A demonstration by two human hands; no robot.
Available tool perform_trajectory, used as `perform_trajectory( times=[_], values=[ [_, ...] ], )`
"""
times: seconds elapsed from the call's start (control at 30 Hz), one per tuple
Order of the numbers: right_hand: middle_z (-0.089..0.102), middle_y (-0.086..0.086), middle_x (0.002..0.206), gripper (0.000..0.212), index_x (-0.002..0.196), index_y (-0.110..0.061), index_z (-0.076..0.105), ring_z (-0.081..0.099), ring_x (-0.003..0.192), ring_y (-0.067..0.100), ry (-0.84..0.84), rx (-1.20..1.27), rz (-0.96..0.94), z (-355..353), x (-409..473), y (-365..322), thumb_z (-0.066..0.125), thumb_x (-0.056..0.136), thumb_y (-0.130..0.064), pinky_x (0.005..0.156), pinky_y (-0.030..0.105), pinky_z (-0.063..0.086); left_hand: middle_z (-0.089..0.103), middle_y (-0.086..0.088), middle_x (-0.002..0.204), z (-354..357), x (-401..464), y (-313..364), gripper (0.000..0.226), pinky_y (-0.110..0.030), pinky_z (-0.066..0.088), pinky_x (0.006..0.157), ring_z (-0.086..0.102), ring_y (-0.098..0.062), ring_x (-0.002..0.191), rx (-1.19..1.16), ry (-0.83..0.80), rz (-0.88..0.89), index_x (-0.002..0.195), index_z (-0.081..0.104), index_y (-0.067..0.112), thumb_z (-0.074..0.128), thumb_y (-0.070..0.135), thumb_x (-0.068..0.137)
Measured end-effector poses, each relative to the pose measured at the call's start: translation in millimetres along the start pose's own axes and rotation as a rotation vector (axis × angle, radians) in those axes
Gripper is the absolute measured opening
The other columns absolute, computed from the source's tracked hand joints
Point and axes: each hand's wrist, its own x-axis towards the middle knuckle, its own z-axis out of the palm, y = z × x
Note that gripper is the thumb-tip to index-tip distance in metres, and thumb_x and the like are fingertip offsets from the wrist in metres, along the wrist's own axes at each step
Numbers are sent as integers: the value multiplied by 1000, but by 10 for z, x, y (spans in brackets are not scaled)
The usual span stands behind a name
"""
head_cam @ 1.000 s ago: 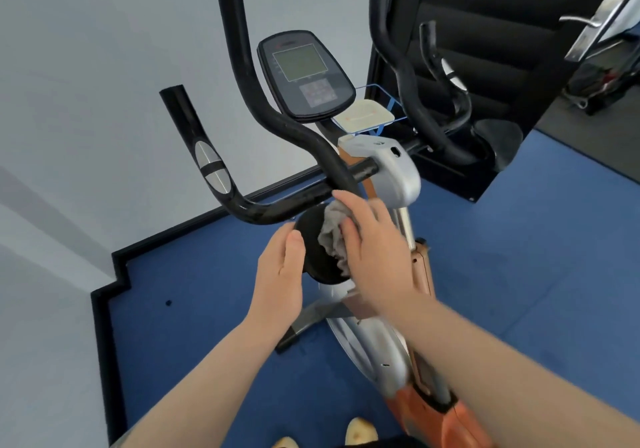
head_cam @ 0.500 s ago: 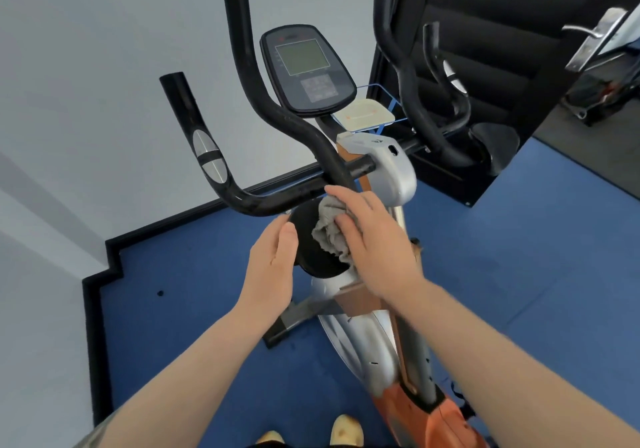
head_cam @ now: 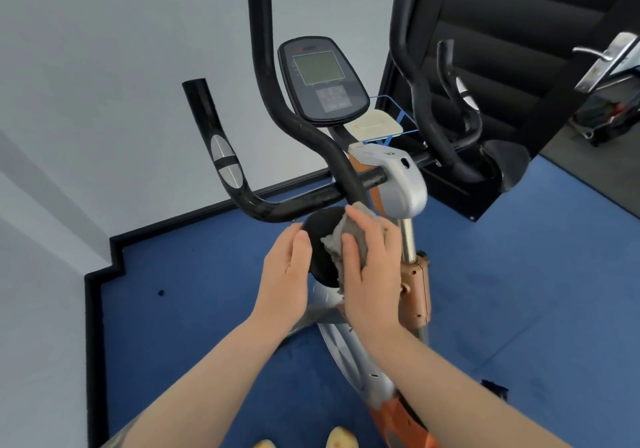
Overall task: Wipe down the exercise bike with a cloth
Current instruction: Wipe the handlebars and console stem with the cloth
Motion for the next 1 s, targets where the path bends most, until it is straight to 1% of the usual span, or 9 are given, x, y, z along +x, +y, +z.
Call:
perform_trajectory(
  times=[0.07,0.2,0.37,0.5,0.6,0.7,0.8,0.93,1.0],
  values=[
    [51,-5,117,26,122,-24,53,50,104,3,-50,-71,-40,-39,125,-9,51,97,-28,88,14,42,69,-1,102,2,10,0,40,-39,51,91,62,-19,99,2,0,-5,108,65,18,31,35,96],
    [58,-13,100,14,108,-34,45,59,86,8,-453,-308,-144,-335,638,-21,45,97,-42,66,25,47,68,-7,105,-1,31,-12,43,-43,50,94,61,-22,101,4,-14,-15,110,64,14,30,36,95],
    [51,-7,117,31,128,-30,48,52,104,1,-73,-12,30,-77,52,-94,50,98,-21,87,18,44,67,-10,106,24,14,-7,43,-46,49,95,60,-25,102,-14,6,-21,109,64,13,31,36,95],
    [53,-8,112,25,124,-30,47,55,90,10,-388,-326,-185,-343,421,-16,42,100,-32,70,30,46,62,-22,105,-2,41,-11,48,-53,46,92,56,-35,101,16,-19,-16,108,60,2,30,37,94],
    [62,-6,88,31,115,-26,53,59,78,15,-245,-420,-157,-353,639,-18,29,100,-38,58,29,38,64,-17,107,33,32,-10,47,-46,46,94,57,-31,104,6,11,-9,109,63,8,30,37,94],
    [63,-1,99,28,118,-21,57,59,90,17,-25,-156,26,-100,276,-121,37,100,-30,76,31,48,68,-3,108,52,-7,12,43,-43,48,98,60,-20,106,-35,35,-28,110,65,17,31,38,94],
    [50,-1,132,35,136,-23,51,47,117,16,-44,-131,-36,-66,-23,-57,44,101,-24,100,35,41,66,-9,103,9,12,6,44,-49,47,93,60,-25,99,-12,-2,-7,107,64,9,32,37,94],
    [48,-5,129,44,131,-27,53,44,119,12,-122,-166,-48,-142,139,-69,49,93,-50,97,28,40,67,-7,102,-16,26,10,40,-48,49,92,60,-23,98,-17,-17,-3,106,64,14,33,36,94],
    [49,-4,123,43,125,-25,56,45,115,11,-92,-166,-38,-115,172,-76,61,88,-44,91,18,38,67,-8,102,-5,15,11,39,-48,49,91,61,-23,97,-26,-11,-11,106,64,15,34,35,94]
  ],
)
